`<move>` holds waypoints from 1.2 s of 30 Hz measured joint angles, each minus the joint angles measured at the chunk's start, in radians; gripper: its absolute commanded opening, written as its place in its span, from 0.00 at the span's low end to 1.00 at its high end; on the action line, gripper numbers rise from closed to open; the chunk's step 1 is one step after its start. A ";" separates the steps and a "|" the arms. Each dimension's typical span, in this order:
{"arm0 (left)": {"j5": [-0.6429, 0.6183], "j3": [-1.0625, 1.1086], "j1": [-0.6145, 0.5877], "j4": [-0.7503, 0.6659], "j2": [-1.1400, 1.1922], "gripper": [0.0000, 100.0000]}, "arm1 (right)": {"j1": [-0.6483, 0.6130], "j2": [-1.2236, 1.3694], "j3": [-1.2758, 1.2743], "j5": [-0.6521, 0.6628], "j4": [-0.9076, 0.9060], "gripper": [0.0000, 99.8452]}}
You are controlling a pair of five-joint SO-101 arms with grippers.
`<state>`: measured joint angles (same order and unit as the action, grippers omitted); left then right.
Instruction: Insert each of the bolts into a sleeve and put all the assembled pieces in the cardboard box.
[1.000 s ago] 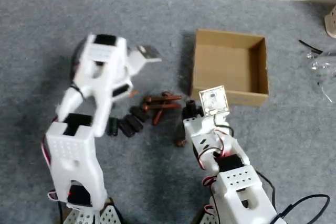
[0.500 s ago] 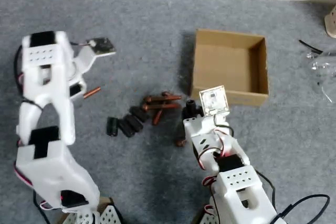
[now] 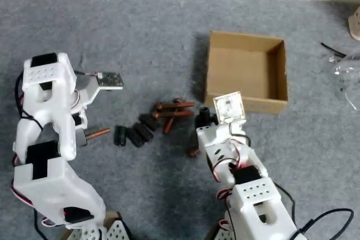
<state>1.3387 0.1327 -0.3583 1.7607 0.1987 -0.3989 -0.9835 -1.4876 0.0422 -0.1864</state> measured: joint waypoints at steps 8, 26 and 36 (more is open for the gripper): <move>0.000 0.000 -0.012 0.000 0.000 0.01 | 0.000 0.000 0.000 0.000 0.000 0.00; 0.000 -0.261 -0.173 -0.196 0.229 0.01 | 0.000 0.000 0.000 0.000 0.000 0.00; 0.000 -0.855 -0.319 -0.020 0.614 0.01 | 0.000 0.000 0.000 0.000 0.000 0.00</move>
<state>1.3387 -0.7219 -0.6774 1.7407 0.8124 -0.3989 -0.9835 -1.4876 0.0422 -0.1864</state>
